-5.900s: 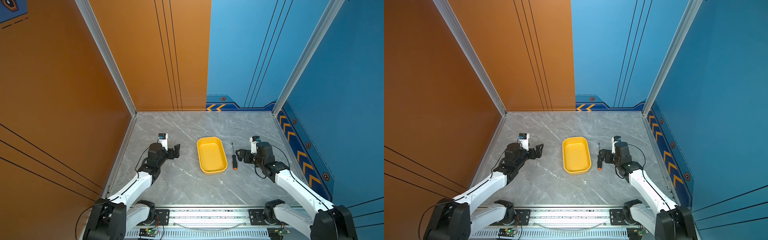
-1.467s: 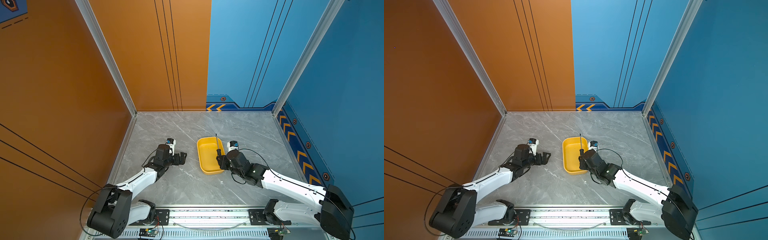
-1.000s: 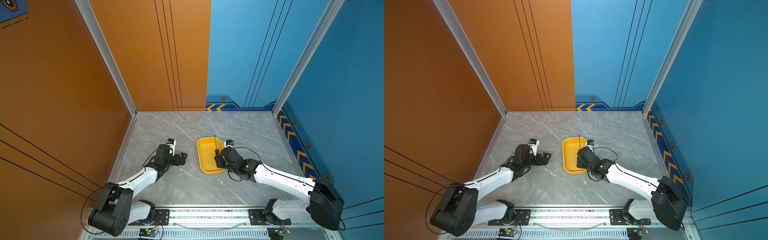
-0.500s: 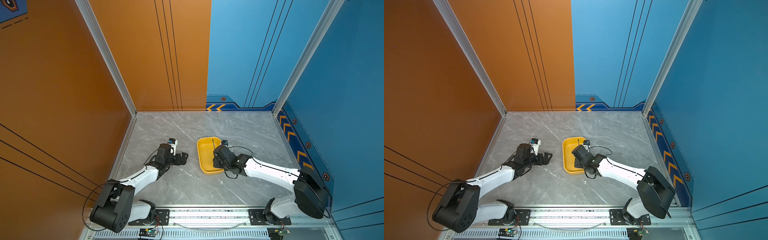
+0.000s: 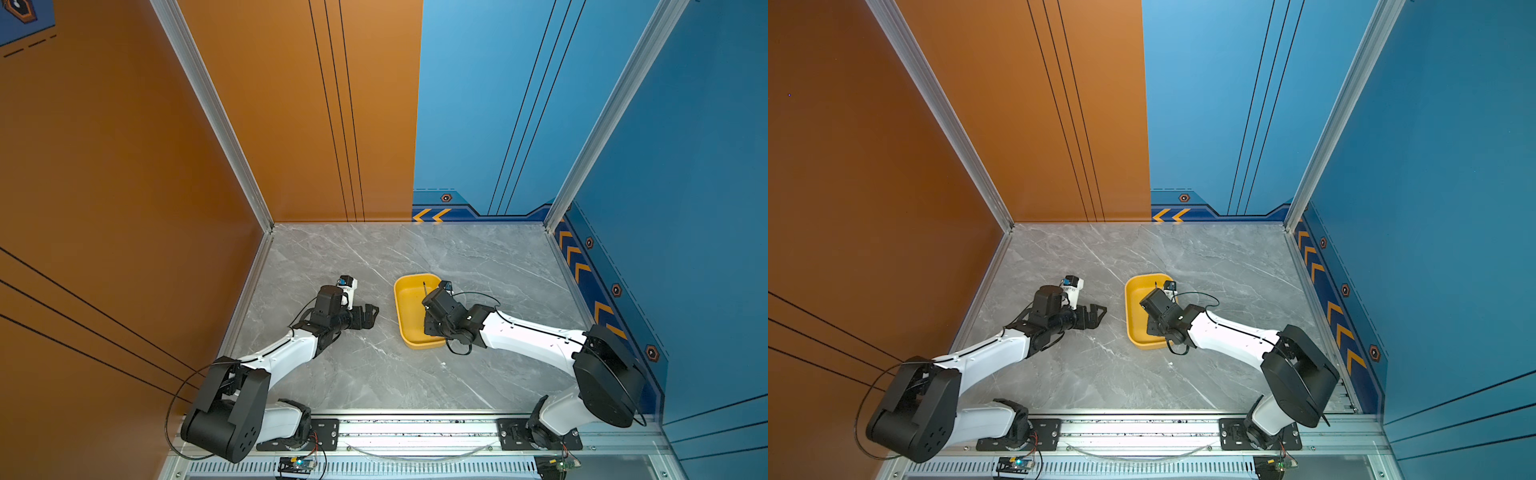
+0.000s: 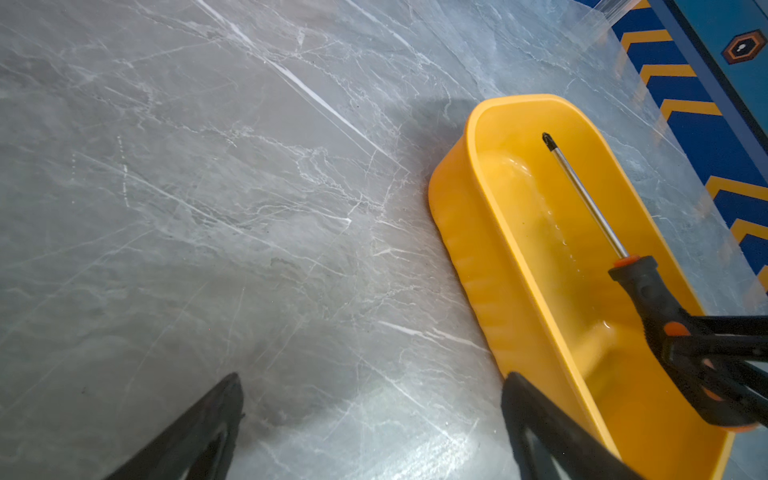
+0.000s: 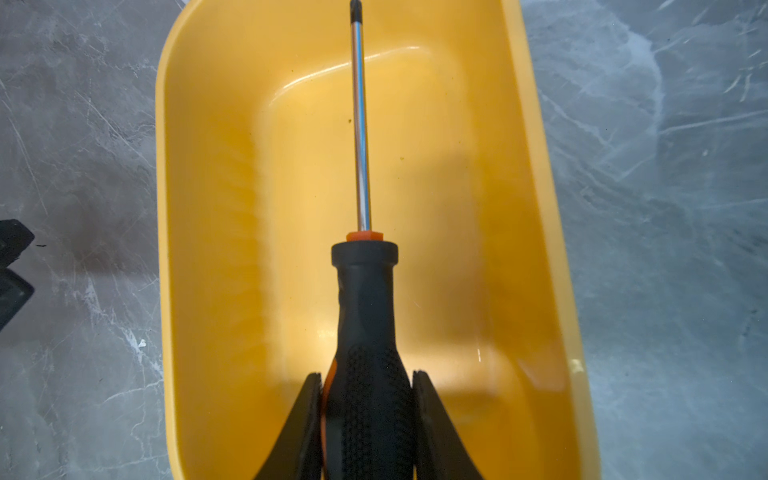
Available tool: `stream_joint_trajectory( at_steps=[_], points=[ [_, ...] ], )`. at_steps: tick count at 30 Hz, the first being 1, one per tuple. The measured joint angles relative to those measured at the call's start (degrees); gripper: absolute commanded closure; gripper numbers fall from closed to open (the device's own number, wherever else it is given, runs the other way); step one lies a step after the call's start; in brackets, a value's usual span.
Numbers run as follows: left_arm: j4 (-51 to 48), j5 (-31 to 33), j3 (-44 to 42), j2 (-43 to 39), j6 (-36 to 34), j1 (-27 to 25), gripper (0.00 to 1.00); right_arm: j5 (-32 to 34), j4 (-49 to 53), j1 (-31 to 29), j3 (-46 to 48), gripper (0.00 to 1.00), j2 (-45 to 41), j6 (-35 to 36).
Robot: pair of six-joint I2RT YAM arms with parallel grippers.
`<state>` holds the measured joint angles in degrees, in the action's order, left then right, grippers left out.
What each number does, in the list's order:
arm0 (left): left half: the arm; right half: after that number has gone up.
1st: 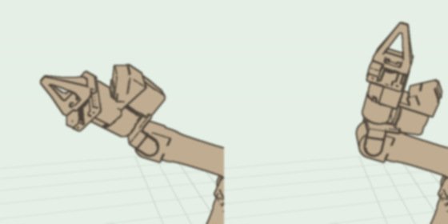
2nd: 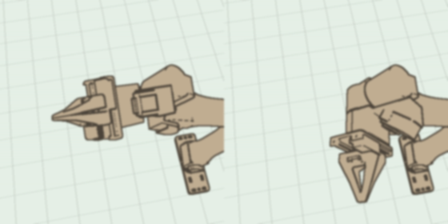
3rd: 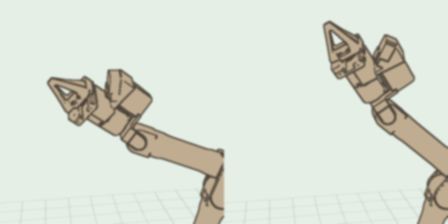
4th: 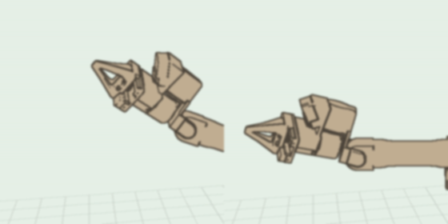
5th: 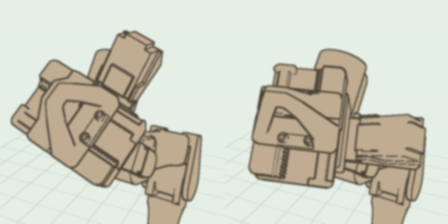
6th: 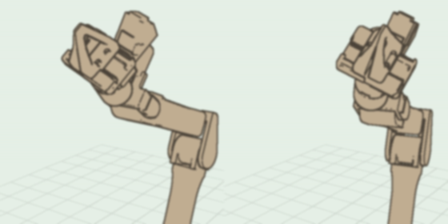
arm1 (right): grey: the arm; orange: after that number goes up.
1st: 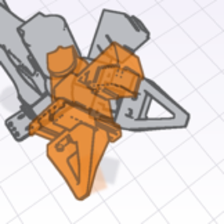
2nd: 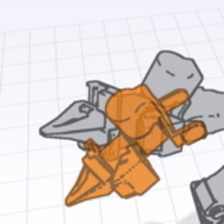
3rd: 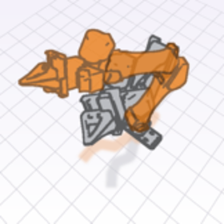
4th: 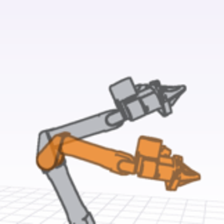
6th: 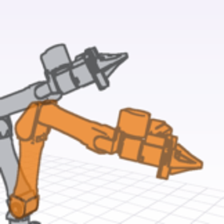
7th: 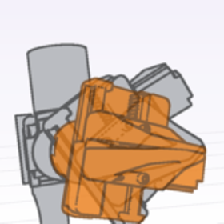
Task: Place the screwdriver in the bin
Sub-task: 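Lower the held screwdriver into the yellow tray with the right gripper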
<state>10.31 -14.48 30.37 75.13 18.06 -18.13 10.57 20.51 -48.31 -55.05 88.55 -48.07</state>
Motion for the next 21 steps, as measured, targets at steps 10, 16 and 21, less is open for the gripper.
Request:
stream_joint_trajectory(
  at_steps=[10, 16, 21],
  points=[
    [-1.66, -2.21, 1.18, 1.62, 0.0, -0.48, 0.02, 0.04, 0.15, 0.0, -2.6, 0.91, 4.15, 0.22],
    [-2.45, -2.29, 1.49, 1.62, -0.02, -0.7, 0.02, 0.04, 0.15, 0.0, -2.97, 0.91, 5.03, 0.24],
    [-2.6, -2.29, 1.62, 1.73, -0.02, -0.7, 0.02, 0.04, 0.15, 0.0, -3.1, 0.91, 5.9, 0.55]
  ],
)
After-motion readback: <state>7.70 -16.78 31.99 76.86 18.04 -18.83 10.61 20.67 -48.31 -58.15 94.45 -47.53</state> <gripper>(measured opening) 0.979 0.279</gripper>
